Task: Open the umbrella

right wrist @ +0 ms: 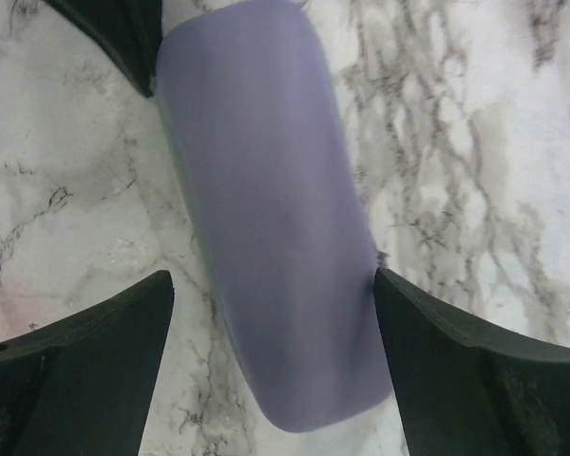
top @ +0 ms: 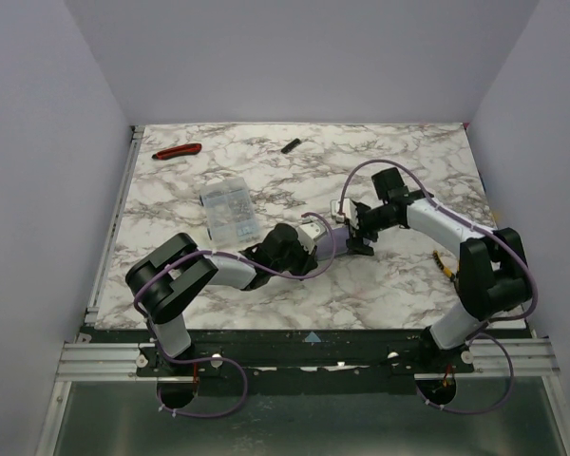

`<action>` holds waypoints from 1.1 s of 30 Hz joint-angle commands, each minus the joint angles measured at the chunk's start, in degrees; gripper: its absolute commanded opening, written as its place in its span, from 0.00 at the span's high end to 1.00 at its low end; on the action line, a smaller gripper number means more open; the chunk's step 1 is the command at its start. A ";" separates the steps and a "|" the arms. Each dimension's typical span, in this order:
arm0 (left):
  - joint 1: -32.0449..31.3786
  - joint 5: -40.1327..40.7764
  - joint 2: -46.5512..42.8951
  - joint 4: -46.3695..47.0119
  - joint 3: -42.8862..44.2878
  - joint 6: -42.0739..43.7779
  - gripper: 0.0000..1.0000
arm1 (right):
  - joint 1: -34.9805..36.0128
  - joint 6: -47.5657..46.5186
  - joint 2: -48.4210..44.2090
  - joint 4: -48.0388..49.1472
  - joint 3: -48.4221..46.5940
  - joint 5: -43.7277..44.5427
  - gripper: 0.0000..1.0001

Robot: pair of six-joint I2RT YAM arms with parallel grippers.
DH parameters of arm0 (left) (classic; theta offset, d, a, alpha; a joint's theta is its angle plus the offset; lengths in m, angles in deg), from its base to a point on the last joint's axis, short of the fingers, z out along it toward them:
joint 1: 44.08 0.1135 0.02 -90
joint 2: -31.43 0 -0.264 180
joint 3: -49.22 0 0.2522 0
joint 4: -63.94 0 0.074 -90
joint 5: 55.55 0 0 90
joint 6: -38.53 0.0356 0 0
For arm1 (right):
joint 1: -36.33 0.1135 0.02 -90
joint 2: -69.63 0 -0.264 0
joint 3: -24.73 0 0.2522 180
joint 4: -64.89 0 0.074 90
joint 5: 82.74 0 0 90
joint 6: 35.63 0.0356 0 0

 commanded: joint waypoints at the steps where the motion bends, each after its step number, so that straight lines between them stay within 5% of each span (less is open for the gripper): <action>1: -0.27 0.07 -0.84 -1.36 0.86 -0.06 1.00 | 0.36 -3.30 1.82 0.93 4.20 -0.18 0.14; 11: 0.76 2.44 -6.15 -6.28 -2.31 -2.09 1.00 | 0.27 -9.43 0.69 5.30 10.61 7.36 0.54; 33: 5.98 5.90 -3.32 -5.28 0.52 9.61 1.00 | 0.32 -40.61 -6.79 -0.04 21.59 8.28 0.62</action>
